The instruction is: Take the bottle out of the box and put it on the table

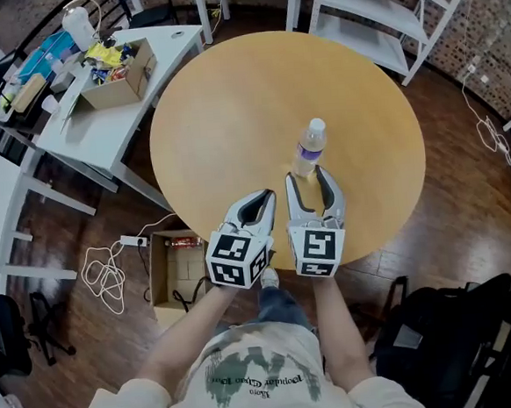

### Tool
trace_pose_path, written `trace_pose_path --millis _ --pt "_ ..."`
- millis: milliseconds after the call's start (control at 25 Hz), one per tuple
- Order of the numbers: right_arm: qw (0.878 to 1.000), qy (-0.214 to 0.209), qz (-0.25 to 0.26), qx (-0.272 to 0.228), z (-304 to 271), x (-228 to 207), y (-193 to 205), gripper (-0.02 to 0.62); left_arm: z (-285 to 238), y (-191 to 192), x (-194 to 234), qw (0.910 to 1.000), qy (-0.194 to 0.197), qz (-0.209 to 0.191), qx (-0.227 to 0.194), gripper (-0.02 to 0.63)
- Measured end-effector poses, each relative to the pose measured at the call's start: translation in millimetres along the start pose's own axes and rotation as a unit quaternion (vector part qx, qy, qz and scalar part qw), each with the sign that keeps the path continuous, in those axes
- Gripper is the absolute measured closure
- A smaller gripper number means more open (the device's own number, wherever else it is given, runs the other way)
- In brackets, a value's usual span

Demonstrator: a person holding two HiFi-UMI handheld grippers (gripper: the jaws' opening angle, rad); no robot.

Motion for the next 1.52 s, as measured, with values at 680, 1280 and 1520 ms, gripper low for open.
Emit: trace_pose_path --millis 680,1280,1520 --pt "0.999 -0.029 -0.028 -0.034 132 102 -67 0.595 137 -22 -31 0.9971 -0.006 -0.019 -0.074 0.606" --pt "0.999 -0.014 -0.030 -0.018 176 106 -69 0.595 169 -27 -60 0.9931 0.022 -0.042 -0.107 0.606" --pt "0.999 -0.014 -0.033 -0.020 172 108 -73 0.595 166 -32 -57 0.9926 0.026 -0.044 -0.110 0.606"
Point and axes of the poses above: the fingertips, and each gripper's own axes: z backward along the fingers, x to its left, y out of its underside, the point moved 6 cm from there along z, backward along the fingers, and after that the axes turned 6 degrees about -x, right-handed, at the moved point
